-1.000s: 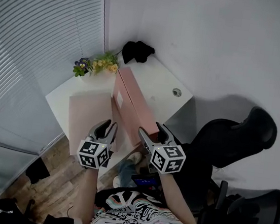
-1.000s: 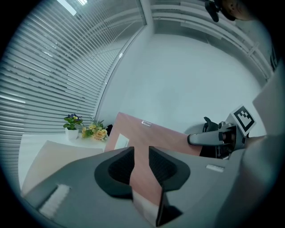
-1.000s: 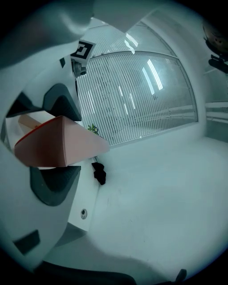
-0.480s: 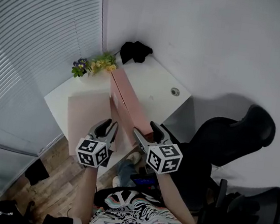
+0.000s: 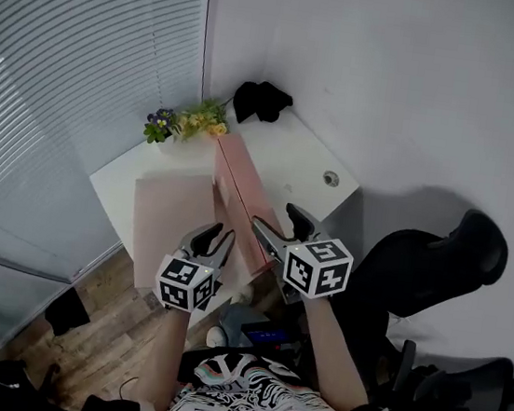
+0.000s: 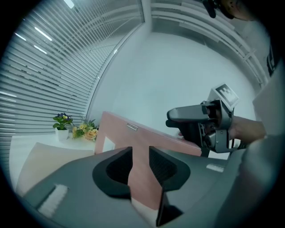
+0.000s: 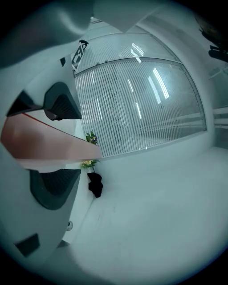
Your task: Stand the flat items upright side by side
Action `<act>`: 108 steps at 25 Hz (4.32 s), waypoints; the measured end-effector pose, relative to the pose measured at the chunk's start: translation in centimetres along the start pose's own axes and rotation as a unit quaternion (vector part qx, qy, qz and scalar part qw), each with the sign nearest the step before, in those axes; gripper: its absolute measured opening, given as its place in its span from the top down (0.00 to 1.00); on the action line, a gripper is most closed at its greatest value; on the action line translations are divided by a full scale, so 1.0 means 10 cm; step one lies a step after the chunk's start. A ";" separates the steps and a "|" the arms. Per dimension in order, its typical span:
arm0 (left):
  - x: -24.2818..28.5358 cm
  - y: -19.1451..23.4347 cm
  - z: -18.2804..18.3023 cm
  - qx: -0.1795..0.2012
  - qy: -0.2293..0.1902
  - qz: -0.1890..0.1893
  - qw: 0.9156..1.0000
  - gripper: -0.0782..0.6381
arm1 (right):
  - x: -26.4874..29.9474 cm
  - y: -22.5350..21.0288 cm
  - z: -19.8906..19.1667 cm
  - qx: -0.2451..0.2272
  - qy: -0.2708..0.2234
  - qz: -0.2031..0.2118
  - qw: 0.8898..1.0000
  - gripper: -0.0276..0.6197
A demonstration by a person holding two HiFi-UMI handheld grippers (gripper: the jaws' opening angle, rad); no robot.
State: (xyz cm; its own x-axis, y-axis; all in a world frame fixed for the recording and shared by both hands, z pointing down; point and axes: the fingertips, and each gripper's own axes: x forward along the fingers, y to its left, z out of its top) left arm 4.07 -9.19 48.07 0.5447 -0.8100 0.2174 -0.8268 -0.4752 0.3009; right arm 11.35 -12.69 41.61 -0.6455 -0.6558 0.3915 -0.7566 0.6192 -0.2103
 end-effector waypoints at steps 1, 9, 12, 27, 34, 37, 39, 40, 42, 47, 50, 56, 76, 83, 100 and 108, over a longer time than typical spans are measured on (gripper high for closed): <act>0.01 0.02 0.01 -0.002 0.000 0.002 1.000 0.75 | 0.09 0.01 0.08 -0.008 0.007 0.008 1.000 0.43; 0.18 0.23 0.17 -0.008 0.009 0.030 0.999 0.75 | 0.99 0.05 0.38 -0.063 0.104 0.056 0.991 0.38; 0.24 0.27 0.21 -0.007 0.015 0.041 0.999 0.75 | 1.30 0.05 0.39 -0.081 0.143 0.074 0.984 0.36; 0.38 0.33 0.29 -0.056 0.005 0.075 0.996 0.75 | 1.92 -0.12 0.26 -0.100 0.245 0.088 0.960 0.38; 0.41 0.33 0.19 -0.056 0.015 0.047 0.997 0.75 | 1.96 -0.15 0.22 -0.077 0.250 0.066 0.963 0.42; 0.41 0.34 0.17 -0.057 0.020 0.024 0.998 0.75 | 1.97 -0.15 0.21 -0.059 0.252 0.058 0.964 0.44; 0.43 0.38 0.17 -0.057 0.024 0.005 0.998 0.75 | 2.00 -0.18 0.24 -0.052 0.252 0.046 0.965 0.45; 0.44 0.39 0.17 -0.057 0.025 -0.005 0.998 0.75 | 2.01 -0.20 0.24 -0.049 0.253 0.039 0.965 0.45; 0.46 0.40 0.17 -0.058 0.023 -0.022 0.998 0.75 | 1.99 -0.25 0.25 -0.044 0.255 0.024 0.966 0.46; 0.41 0.49 0.23 -0.067 0.010 -0.041 0.997 0.75 | 1.90 -0.34 0.27 -0.028 0.251 -0.006 0.967 0.47; 0.41 0.50 0.23 -0.075 0.009 -0.053 0.996 0.75 | 1.84 -0.40 0.33 -0.014 0.241 -0.017 0.970 0.49; 0.41 0.50 0.26 -0.074 0.008 -0.067 0.995 0.75 | 1.77 -0.46 0.40 -0.007 0.229 -0.033 0.973 0.49; 0.45 0.37 0.54 -0.114 -0.016 -0.135 0.984 0.60 | 1.55 -0.54 1.06 0.002 0.050 -0.083 0.995 0.50; 0.54 0.00 0.53 -0.083 0.043 -0.205 0.974 0.44 | 1.58 -0.54 1.09 0.001 0.036 -0.081 0.996 0.50; 0.63 0.06 0.36 -0.091 0.082 -0.175 0.977 0.39 | 1.45 -0.48 1.29 -0.008 0.005 -0.082 0.997 0.50; 0.58 0.08 0.28 -0.087 0.092 -0.183 0.975 0.37 | 1.28 -0.39 1.33 -0.013 -0.007 -0.089 0.996 0.50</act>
State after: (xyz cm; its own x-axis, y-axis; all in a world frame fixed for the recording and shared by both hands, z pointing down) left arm 6.16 -15.23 46.92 0.8285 -0.5135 0.2233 -0.5439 -0.6429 0.5393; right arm 4.64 -29.19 35.53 -0.5022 -0.7623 0.4082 -0.8568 0.5026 -0.1156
